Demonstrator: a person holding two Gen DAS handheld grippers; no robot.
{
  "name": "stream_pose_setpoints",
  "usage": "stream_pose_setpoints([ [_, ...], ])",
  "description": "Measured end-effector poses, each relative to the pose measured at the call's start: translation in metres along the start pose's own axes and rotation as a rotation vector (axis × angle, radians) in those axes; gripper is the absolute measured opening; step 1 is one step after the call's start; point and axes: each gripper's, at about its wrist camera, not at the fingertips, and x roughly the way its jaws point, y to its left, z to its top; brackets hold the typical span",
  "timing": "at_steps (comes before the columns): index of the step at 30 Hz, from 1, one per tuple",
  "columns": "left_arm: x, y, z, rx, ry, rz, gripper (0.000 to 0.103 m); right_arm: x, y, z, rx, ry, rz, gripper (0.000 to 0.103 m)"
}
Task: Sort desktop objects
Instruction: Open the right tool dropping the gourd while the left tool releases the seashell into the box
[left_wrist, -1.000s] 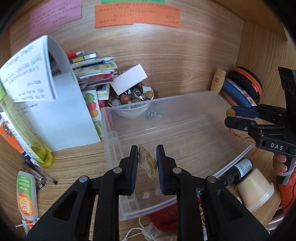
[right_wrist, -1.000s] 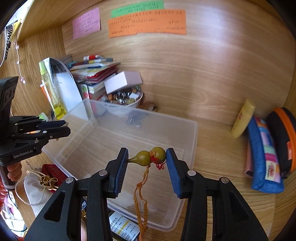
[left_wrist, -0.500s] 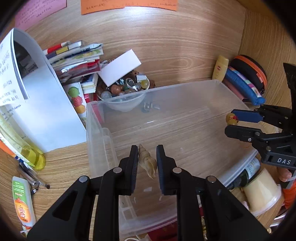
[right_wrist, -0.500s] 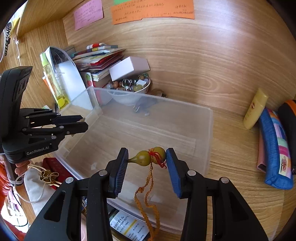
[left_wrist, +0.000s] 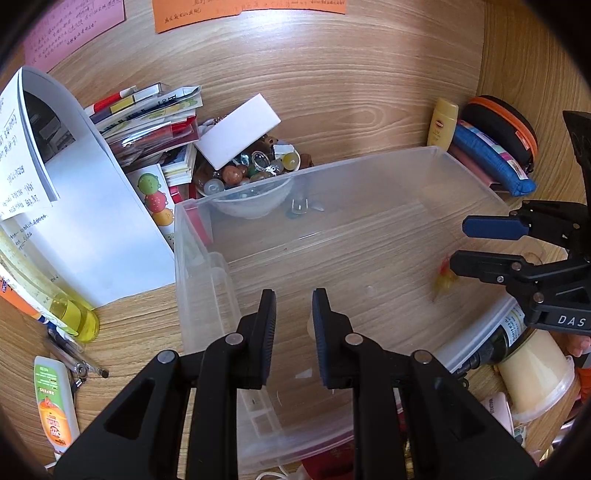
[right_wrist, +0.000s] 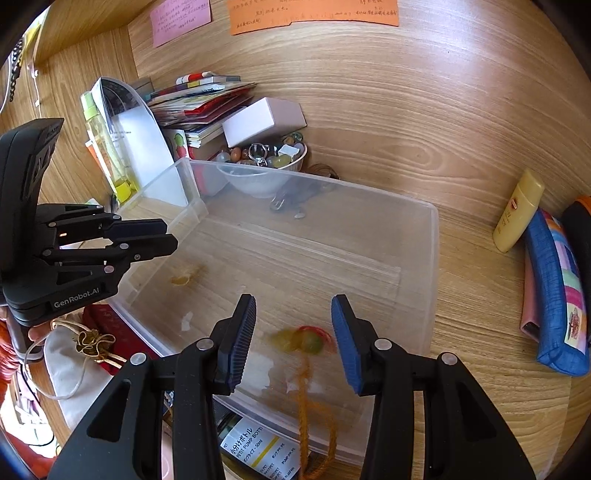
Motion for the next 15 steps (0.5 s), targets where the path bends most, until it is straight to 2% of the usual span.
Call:
stream_pose_setpoints([
  [4,-0.004,0.000,0.000,-0.009,-0.008,0.000,0.029,-0.001,0.004,-0.001,-0.014,-0.016,-0.003,0.042],
  [6,-0.008,-0.001,-0.001,-0.010,-0.021,0.004,0.030,-0.003,0.007,-0.001,-0.029,-0.033,-0.009,0.050],
  [9,-0.017,-0.002,0.000,-0.015,-0.047,0.010,0.036,-0.009,0.012,-0.002,-0.052,-0.067,-0.029,0.054],
  [11,-0.024,-0.001,0.000,-0.021,-0.063,0.011,0.046,-0.013,0.013,-0.001,-0.058,-0.083,-0.042,0.056],
  [15,-0.041,-0.002,-0.001,-0.014,-0.107,0.036,0.050,-0.021,0.012,0.003,-0.052,-0.102,-0.058,0.060],
])
